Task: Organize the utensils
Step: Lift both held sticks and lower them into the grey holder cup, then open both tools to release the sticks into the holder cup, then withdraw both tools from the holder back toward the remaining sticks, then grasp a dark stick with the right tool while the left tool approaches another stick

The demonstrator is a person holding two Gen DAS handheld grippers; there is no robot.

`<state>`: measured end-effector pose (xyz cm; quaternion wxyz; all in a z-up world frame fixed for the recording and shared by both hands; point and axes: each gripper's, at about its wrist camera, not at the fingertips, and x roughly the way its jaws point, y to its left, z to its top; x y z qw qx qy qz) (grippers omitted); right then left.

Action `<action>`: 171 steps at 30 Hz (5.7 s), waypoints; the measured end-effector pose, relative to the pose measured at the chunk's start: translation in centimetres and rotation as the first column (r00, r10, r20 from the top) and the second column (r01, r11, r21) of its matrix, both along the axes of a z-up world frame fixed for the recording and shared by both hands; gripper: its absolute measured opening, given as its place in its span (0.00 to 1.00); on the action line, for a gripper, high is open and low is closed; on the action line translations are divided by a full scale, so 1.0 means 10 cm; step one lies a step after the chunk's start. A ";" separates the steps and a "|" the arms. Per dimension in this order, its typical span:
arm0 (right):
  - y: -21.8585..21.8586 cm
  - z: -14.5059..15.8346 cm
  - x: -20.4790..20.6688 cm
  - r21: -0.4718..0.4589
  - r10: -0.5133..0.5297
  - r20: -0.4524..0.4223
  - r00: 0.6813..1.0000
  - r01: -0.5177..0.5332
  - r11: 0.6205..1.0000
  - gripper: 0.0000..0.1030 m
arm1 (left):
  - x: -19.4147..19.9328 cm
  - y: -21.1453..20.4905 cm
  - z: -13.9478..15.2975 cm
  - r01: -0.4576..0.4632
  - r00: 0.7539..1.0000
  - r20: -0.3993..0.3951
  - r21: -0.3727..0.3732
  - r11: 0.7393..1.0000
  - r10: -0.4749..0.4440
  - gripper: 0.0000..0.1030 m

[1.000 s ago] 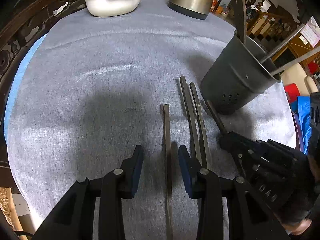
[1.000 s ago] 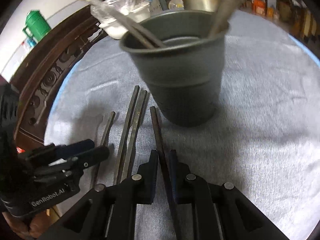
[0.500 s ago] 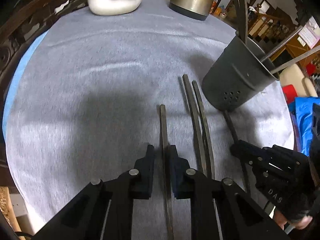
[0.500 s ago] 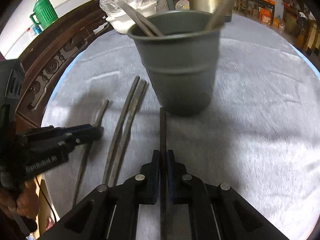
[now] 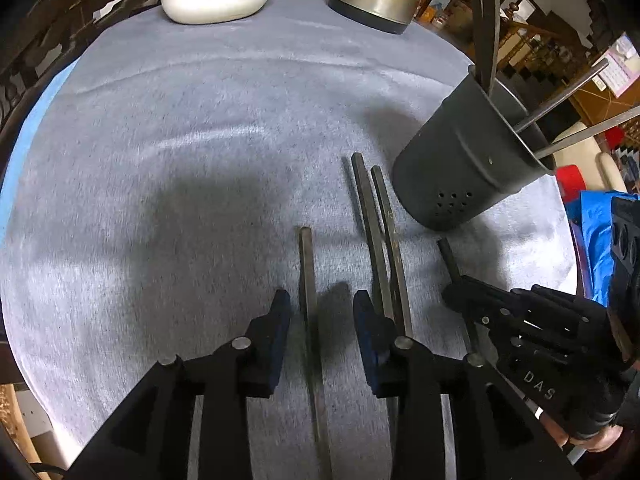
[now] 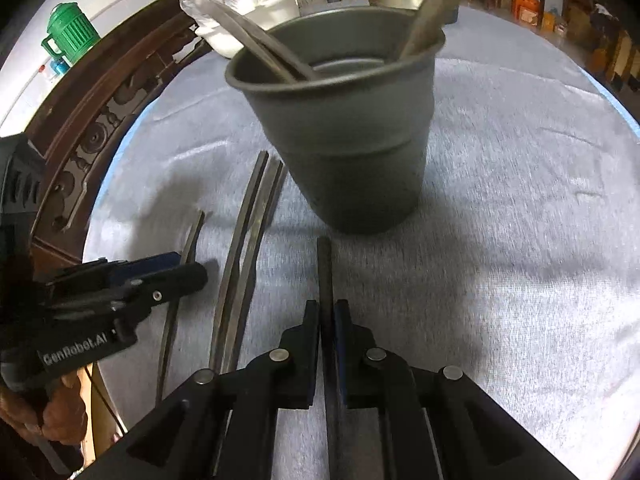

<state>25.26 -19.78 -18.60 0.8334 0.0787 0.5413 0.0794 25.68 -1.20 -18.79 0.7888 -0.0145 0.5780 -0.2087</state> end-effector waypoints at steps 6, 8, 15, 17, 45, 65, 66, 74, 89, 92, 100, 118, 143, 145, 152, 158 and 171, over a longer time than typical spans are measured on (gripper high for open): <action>0.02 0.02 -0.01 -0.025 0.013 0.034 0.999 -0.012 1.000 0.07 | 0.10 -0.03 -0.05 -0.007 1.000 0.019 0.013 1.000 0.007 0.07; -0.01 0.08 -0.05 0.008 0.016 0.059 0.998 -0.017 1.000 0.07 | 0.09 0.02 -0.04 -0.016 1.000 0.020 -0.011 1.000 0.017 0.06; -0.17 0.64 -0.26 0.116 0.030 0.253 0.967 -0.062 0.991 0.07 | -0.06 0.09 0.47 -0.035 0.979 0.197 -0.085 0.996 0.051 0.05; -0.21 0.78 -0.31 0.128 0.021 0.305 0.952 -0.063 0.990 0.07 | -0.13 0.11 0.69 -0.036 0.962 0.266 -0.118 0.992 0.066 0.05; -0.67 2.01 -0.71 0.222 -0.183 0.726 0.663 0.025 0.975 0.07 | -0.67 0.03 2.16 -0.026 0.708 0.671 -0.284 0.958 0.218 0.05; -0.67 2.15 -0.16 0.197 -0.295 0.819 0.492 0.241 0.950 0.07 | -0.10 -0.51 2.14 -0.080 0.630 0.728 -0.285 0.955 0.271 0.05; -0.65 2.10 -0.14 0.189 -0.288 0.814 0.505 0.240 0.952 0.07 | -0.08 -0.53 2.11 -0.081 0.638 0.722 -0.282 0.956 0.267 0.05; -0.72 1.90 -0.15 0.185 -0.282 0.759 0.587 0.220 0.958 0.07 | -0.11 -0.57 1.94 -0.057 0.695 0.683 -0.260 0.964 0.225 0.05; -0.88 1.84 -0.25 0.249 -0.309 0.660 0.685 0.188 0.950 0.31 | -0.37 -0.44 1.84 -0.025 0.762 0.631 -0.201 0.979 0.149 0.23; -0.98 1.90 -0.40 0.274 -0.334 0.694 0.638 0.195 0.942 0.52 | -0.50 -0.36 1.81 -0.025 0.758 0.637 -0.183 0.983 0.138 0.39; -1.24 2.02 -0.79 0.329 -0.383 0.720 0.579 0.201 0.923 0.52 | -0.73 -0.11 1.53 -0.057 0.801 0.585 -0.138 0.989 0.128 0.59; -1.07 1.32 -0.95 0.262 -0.294 0.569 0.768 0.169 0.950 0.52 | -0.88 0.05 1.09 -0.103 0.876 0.461 -0.102 0.989 0.139 0.64; 0.05 0.04 -0.33 0.250 -0.030 0.078 0.996 0.010 0.968 0.24 | -1.05 0.40 0.17 -0.208 0.961 0.186 0.005 0.978 0.203 0.64; 0.12 0.03 -0.31 0.240 -0.022 0.072 0.997 0.004 0.971 0.23 | -1.04 0.42 0.16 -0.209 0.962 0.179 0.001 0.978 0.205 0.64; 0.20 -0.05 -0.27 0.203 -0.013 0.034 0.999 0.006 0.979 0.16 | -1.03 0.47 0.16 -0.208 0.964 0.170 -0.005 0.978 0.206 0.64; 0.27 -0.01 -0.25 0.140 0.016 0.040 0.999 -0.022 0.990 0.13 | -1.03 0.47 0.15 -0.202 0.966 0.163 -0.011 0.979 0.201 0.64; -0.06 0.02 -0.39 0.114 0.011 -0.004 1.000 -0.011 0.993 0.12 | -0.94 0.29 0.14 -0.144 0.983 0.102 -0.062 0.988 0.150 0.64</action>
